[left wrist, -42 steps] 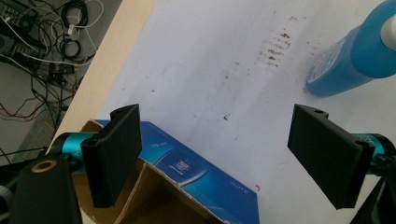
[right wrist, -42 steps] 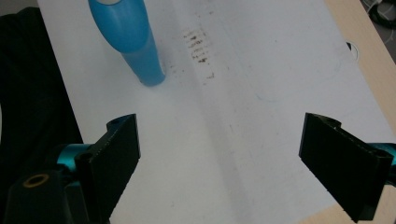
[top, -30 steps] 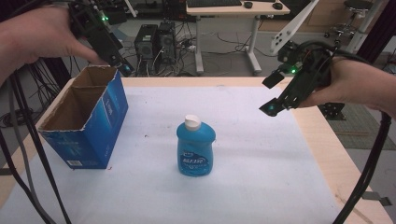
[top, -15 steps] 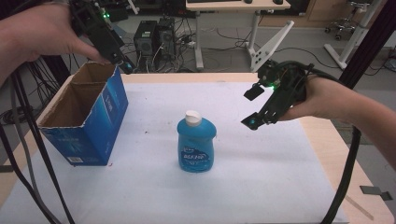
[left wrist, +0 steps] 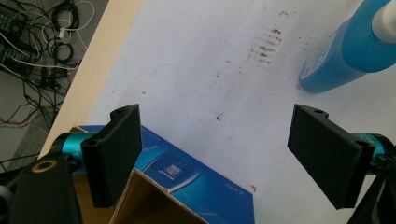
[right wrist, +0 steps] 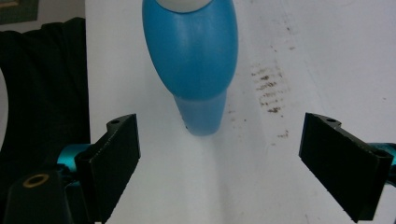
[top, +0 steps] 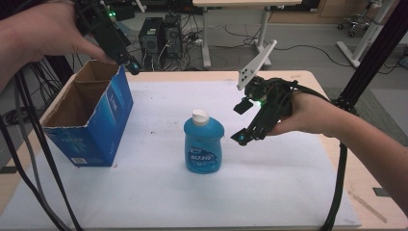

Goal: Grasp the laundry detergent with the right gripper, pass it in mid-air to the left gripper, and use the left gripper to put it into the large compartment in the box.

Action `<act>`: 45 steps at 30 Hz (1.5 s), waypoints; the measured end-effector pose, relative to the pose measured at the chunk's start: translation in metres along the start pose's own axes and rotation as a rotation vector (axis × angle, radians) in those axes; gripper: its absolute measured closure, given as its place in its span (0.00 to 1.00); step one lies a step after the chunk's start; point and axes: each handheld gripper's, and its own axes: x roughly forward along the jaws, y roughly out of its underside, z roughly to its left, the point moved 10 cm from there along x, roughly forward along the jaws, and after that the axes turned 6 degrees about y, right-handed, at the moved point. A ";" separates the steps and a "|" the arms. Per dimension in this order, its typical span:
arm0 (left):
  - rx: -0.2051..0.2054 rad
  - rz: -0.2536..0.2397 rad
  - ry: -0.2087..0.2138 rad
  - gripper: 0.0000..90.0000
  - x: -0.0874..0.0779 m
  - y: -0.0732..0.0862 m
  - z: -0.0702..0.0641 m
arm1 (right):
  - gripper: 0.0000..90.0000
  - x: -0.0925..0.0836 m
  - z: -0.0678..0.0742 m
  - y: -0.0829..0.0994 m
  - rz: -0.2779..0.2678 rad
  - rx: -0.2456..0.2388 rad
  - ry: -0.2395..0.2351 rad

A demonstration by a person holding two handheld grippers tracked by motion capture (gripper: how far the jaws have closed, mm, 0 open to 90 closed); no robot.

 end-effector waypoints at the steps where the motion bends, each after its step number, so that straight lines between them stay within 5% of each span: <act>1: -0.001 -0.004 0.001 0.20 0.001 -0.001 -0.001 | 0.13 0.003 0.002 -0.001 0.003 0.001 -0.004; 21: 0.012 -0.007 0.000 0.20 0.004 -0.003 -0.003 | 0.13 0.058 0.013 -0.012 0.034 -0.038 0.003; 45: 0.014 -0.006 -0.002 0.20 0.005 -0.003 -0.004 | 0.25 0.065 0.011 -0.014 0.019 -0.035 0.019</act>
